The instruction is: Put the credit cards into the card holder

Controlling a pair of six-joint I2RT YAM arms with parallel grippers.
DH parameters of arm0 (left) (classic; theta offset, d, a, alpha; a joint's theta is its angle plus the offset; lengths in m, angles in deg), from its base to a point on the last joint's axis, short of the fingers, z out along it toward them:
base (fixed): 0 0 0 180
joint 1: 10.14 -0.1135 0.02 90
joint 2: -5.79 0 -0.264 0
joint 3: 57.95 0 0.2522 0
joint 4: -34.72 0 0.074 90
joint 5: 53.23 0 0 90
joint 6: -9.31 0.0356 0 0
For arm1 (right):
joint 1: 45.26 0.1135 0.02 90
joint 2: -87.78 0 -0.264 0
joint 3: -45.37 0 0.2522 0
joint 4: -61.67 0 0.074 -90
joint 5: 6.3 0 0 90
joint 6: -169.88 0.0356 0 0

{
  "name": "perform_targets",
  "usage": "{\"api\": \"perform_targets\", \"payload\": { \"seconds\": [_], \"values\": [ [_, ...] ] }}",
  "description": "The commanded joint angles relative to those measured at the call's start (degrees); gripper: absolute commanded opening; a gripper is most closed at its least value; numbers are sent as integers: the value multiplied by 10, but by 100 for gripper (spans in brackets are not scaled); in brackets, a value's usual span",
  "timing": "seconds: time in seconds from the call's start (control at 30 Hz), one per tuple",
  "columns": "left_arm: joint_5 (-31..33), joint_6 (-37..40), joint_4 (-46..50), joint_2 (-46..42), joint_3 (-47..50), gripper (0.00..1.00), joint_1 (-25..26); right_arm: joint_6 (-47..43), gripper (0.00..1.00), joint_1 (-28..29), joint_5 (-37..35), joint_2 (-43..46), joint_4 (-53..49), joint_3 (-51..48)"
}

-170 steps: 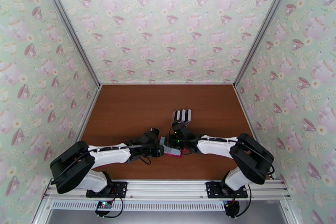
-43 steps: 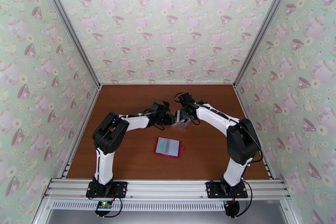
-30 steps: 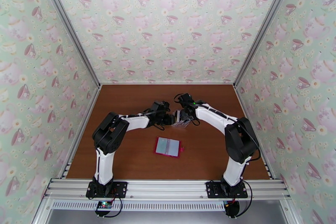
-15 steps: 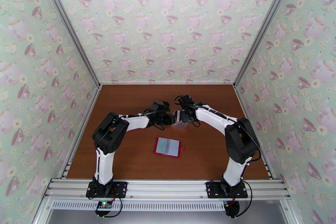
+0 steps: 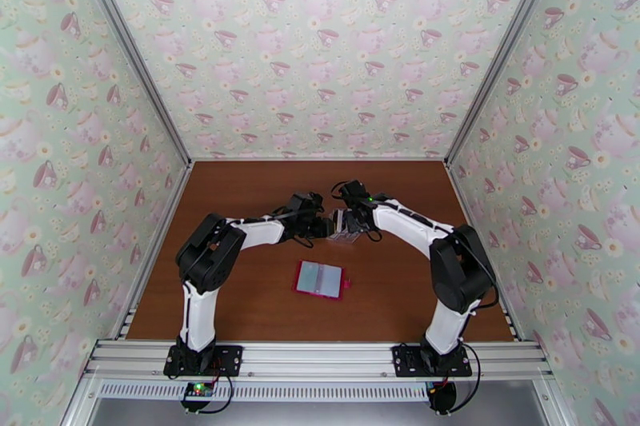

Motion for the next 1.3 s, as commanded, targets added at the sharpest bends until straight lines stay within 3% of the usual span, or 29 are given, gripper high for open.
{"api": "perform_targets", "payload": {
  "seconds": [0.0, 0.57, 0.77, 1.27],
  "values": [
    [-8, -3, 4, 14, 14, 43, -2, -8, 57, -3, -24, 20, -21, 14],
    [-11, -7, 2, 16, 16, 43, -6, -9, 45, -6, -31, 35, -24, 15],
    [-13, -7, 2, 15, 15, 43, -6, -7, 52, -6, 15, 30, -10, 20],
    [-14, -7, 1, 19, 14, 43, -7, -2, 51, -48, 64, -27, 9, 65]
  ]
}}
